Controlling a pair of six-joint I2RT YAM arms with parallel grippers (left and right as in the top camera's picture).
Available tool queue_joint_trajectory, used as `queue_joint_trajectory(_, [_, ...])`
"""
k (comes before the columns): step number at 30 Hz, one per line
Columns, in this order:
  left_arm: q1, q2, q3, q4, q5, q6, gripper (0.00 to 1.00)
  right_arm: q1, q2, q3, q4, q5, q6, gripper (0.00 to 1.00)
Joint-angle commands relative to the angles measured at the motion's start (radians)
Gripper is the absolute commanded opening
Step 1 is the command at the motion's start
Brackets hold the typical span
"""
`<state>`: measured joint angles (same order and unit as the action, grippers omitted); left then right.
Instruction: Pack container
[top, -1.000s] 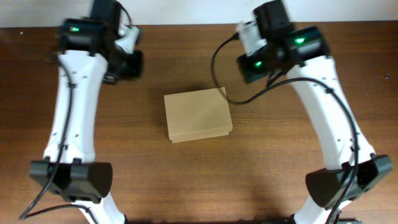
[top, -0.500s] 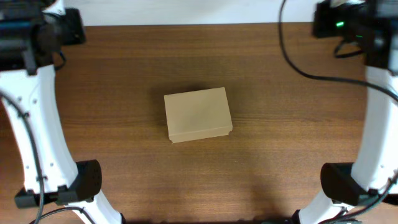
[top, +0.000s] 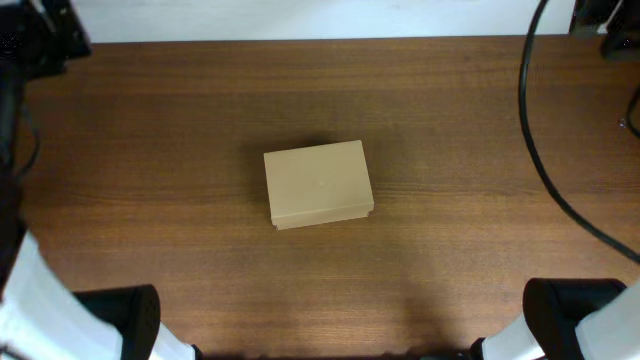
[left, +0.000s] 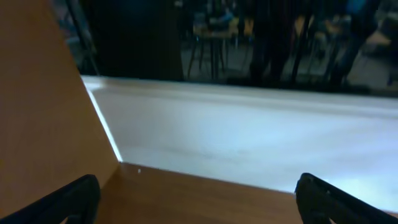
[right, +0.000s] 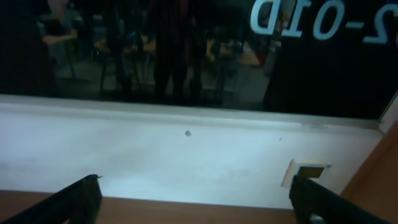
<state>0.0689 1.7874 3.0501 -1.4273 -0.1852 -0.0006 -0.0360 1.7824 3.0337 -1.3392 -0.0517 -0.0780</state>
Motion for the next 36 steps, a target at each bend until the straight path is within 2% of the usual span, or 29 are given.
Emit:
queue_joint_trajectory(1, [0.002,0.015,-0.005,-0.016,-0.014,0.005,1.00,-0.005,0.013,0.000,-0.001,0.011,0.008,0.99])
queue_joint_trajectory(15, [0.002,0.015,-0.007,-0.260,-0.014,0.005,1.00,-0.004,0.015,0.000,-0.019,0.011,0.008,0.99])
queue_joint_trajectory(30, [0.002,0.015,-0.008,-0.259,-0.014,0.005,1.00,-0.004,0.015,0.000,-0.019,0.011,0.008,0.99])
queue_joint_trajectory(33, [0.002,0.015,-0.008,-0.259,-0.014,0.005,1.00,-0.006,0.005,-0.001,-0.063,0.036,0.001,0.99])
queue_joint_trajectory(36, [0.002,0.015,-0.008,-0.259,-0.014,0.005,1.00,-0.006,-0.057,-0.073,-0.084,0.053,0.002,0.99])
